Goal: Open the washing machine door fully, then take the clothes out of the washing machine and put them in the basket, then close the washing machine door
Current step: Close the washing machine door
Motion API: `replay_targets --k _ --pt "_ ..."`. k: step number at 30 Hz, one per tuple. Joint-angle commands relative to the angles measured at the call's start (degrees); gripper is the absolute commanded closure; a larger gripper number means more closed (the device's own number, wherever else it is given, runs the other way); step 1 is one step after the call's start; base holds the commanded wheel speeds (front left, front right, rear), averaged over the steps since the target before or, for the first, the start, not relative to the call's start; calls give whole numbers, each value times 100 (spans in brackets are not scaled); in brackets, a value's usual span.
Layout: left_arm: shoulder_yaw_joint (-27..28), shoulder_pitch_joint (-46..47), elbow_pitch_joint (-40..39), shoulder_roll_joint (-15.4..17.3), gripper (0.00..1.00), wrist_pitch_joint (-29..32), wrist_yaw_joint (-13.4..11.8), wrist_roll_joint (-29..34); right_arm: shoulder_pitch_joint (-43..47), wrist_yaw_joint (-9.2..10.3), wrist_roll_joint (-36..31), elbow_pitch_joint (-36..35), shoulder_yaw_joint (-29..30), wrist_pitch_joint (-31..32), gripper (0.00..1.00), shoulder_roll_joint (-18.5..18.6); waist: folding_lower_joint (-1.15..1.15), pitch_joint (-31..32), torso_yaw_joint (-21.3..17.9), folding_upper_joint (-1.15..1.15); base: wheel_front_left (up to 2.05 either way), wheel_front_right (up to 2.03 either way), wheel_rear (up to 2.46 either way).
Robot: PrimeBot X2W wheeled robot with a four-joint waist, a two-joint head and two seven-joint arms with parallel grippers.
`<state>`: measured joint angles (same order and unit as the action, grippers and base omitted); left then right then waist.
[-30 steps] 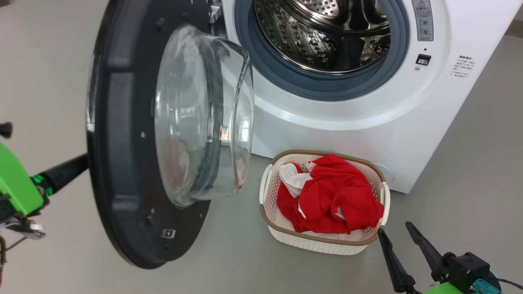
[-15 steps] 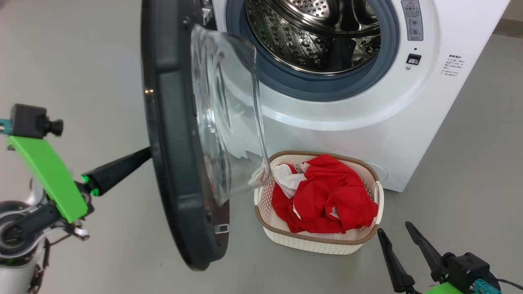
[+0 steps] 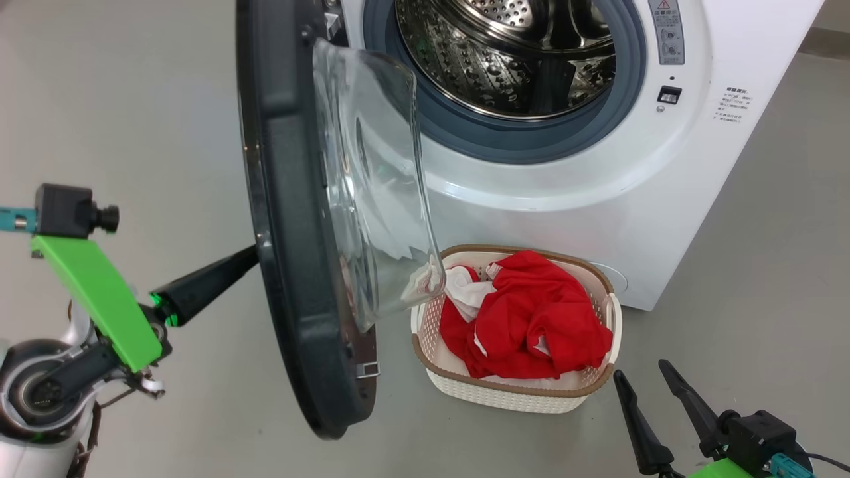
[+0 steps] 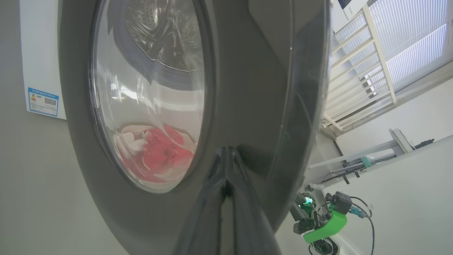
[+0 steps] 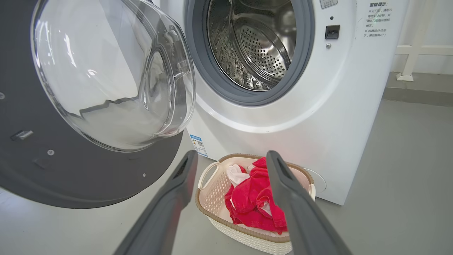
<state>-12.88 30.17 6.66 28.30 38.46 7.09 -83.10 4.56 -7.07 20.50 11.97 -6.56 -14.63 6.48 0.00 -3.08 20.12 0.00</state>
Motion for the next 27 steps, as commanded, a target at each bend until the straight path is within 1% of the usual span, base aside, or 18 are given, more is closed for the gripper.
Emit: replay_targets --k 1,2,3,5,6,7,8,11,13,14,20,24,25,27 --pt "233 68 -105 256 100 -63 40 9 -22 -42 -65 -137 -118 -37 0 33 0 17 5 0 0 0 0" --pt "247 27 -65 251 100 -127 40 -3 -15 -42 -64 -134 -120 -37 0 28 0 35 8 0 0 0 0" --pt "253 -18 -38 255 97 -182 40 -7 -11 -42 -64 -131 -125 -37 0 24 0 46 8 0 0 0 0" --pt "268 -125 6 254 87 -308 40 -20 -4 -42 -60 -128 -124 -37 0 16 0 75 15 0 0 0 0" --pt "277 -185 30 258 75 -378 40 -17 1 -42 -59 -128 -121 -37 0 11 0 87 20 0 0 0 0" --pt "287 -247 50 254 68 -449 40 -25 7 -42 -58 -128 -118 -37 0 7 0 99 27 0 0 0 0" --pt "304 -308 72 247 65 -524 40 -41 12 -42 -58 -129 -116 -37 0 1 0 108 36 0 0 0 0" --pt "343 -506 159 236 45 -794 40 -24 27 -42 -60 -129 -109 -37 0 -13 0 138 70 0 0 0 0" --pt "384 -644 228 214 7 -973 40 -46 36 -42 -60 -125 -109 -37 0 -24 0 159 93 0 0 0 0" --pt "390 -721 260 217 0 -1053 40 -38 40 -42 -62 -126 -113 -37 0 -31 0 168 107 0 0 0 0" --pt "436 -1194 532 175 0 -1605 40 -12 55 -42 -63 -110 -159 -37 0 -59 0 219 195 0 0 0 0" --pt "445 -1546 715 18 0 -2075 40 -63 26 -42 -61 -88 -173 -37 0 -74 0 238 252 0 0 0 0" --pt "445 -1546 715 18 0 -2075 40 -63 26 -42 -61 -88 -173 -37 0 -74 0 238 252 0 0 0 0" --pt "429 -1707 781 -48 0 -2267 40 -57 24 -42 -57 -79 -186 -37 0 -80 0 256 269 0 0 0 0"
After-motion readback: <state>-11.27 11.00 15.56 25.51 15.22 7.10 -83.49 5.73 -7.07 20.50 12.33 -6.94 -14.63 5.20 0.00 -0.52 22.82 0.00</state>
